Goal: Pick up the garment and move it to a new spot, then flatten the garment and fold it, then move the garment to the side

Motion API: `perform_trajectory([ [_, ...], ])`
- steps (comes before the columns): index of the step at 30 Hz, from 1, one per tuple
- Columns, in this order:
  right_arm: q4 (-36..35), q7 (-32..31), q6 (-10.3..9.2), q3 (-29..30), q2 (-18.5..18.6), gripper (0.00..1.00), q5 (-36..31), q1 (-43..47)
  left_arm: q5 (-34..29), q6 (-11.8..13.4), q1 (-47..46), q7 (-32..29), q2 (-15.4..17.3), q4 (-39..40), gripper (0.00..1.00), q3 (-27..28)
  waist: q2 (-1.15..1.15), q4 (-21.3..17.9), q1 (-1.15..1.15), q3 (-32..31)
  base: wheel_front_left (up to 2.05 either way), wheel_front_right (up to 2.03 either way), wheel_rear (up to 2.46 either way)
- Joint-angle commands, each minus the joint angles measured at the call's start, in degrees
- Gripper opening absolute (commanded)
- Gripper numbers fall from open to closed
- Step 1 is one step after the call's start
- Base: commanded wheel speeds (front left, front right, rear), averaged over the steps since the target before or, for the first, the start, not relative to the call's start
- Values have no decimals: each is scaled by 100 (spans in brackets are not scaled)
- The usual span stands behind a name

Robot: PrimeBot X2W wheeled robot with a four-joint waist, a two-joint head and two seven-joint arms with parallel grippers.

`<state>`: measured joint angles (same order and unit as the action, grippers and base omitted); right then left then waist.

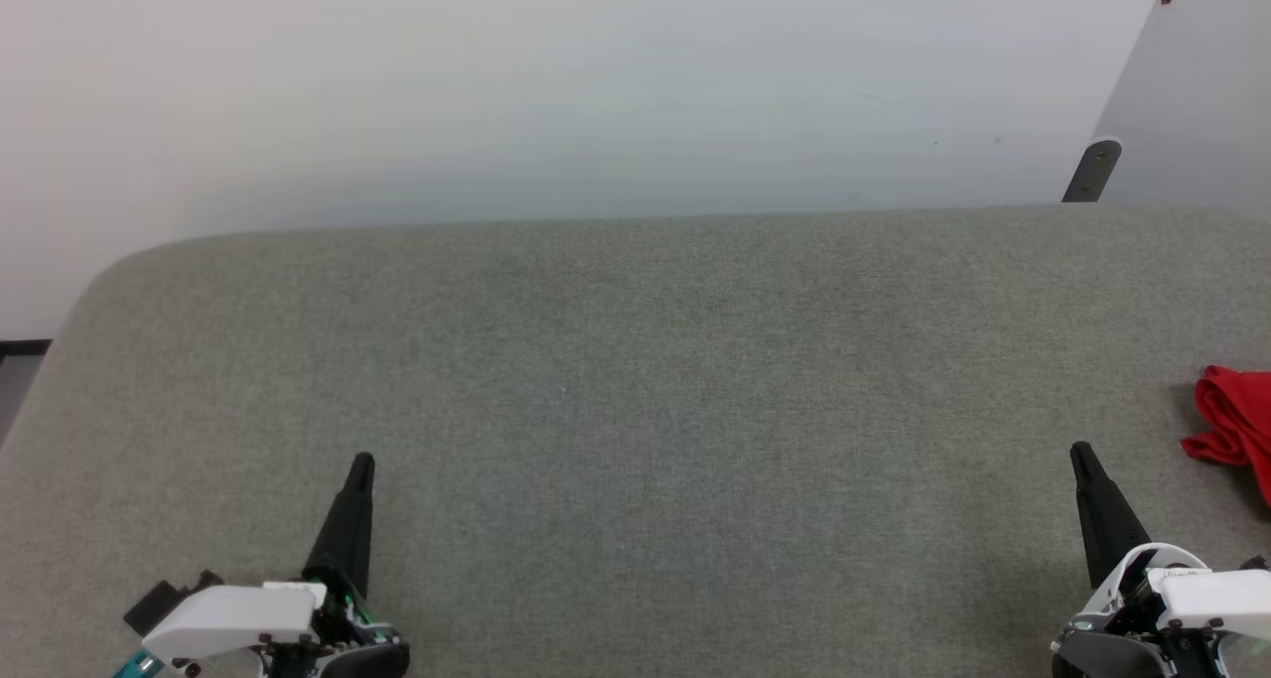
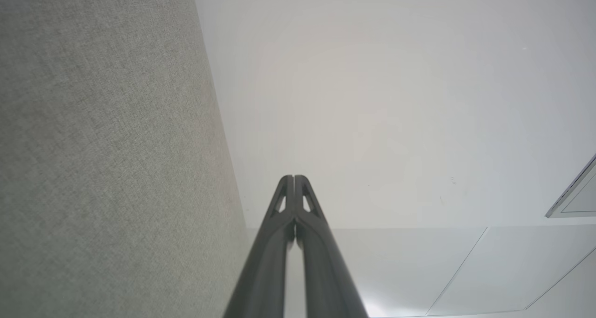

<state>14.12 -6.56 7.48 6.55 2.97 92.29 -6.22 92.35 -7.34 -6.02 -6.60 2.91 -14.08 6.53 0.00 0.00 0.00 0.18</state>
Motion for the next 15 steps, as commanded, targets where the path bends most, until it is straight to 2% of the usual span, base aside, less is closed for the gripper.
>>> perform_trajectory([
  [1,2,0,2,-4,-20,0,22,-16,8,-27,-54,-12,-7,-7,0,15,0,0,0,0,0,0,0],
  [15,2,0,2,-5,-20,0,23,-16,6,-27,-53,-13,-7,-7,0,16,0,0,0,0,0,0,0],
])
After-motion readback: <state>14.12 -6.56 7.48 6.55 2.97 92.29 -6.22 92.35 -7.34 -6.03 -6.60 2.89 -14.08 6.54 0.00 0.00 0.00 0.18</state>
